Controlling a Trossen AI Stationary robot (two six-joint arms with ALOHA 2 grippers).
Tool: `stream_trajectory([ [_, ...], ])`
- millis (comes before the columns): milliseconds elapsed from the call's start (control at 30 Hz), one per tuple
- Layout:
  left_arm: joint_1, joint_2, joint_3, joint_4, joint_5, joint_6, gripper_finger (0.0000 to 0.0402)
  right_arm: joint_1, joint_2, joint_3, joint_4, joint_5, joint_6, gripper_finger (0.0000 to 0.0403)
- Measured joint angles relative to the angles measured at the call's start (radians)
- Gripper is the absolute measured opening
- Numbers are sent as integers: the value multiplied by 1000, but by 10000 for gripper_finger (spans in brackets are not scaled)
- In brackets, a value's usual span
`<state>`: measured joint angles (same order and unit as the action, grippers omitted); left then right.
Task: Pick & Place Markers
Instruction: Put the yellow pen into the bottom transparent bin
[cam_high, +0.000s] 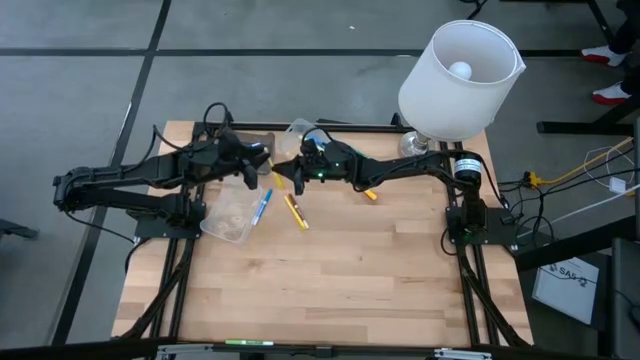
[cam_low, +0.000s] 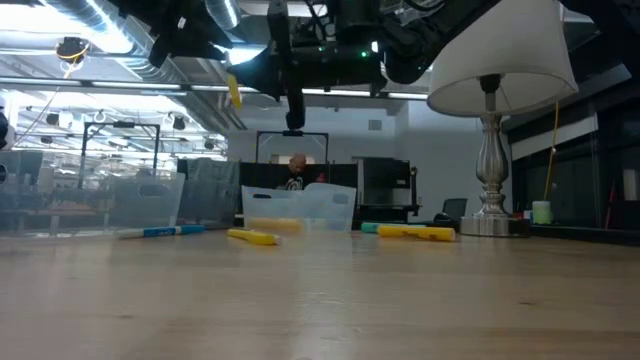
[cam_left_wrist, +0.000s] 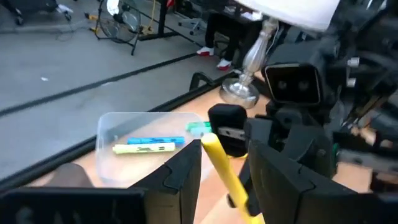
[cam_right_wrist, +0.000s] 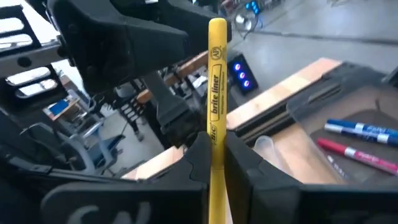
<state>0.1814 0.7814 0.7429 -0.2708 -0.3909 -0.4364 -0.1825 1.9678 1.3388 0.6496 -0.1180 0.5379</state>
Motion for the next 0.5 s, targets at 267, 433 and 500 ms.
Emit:
stream_trajectory([
  [267,0,0,0,16,50,-151,128,13,0,0,75,75,-56,22],
  [433,0,7,0,14,104,-172,128,13,0,0,120,76,-55,22],
  [500,0,12,0,15,106,-173,128,13,0,0,134,75,-49,22],
])
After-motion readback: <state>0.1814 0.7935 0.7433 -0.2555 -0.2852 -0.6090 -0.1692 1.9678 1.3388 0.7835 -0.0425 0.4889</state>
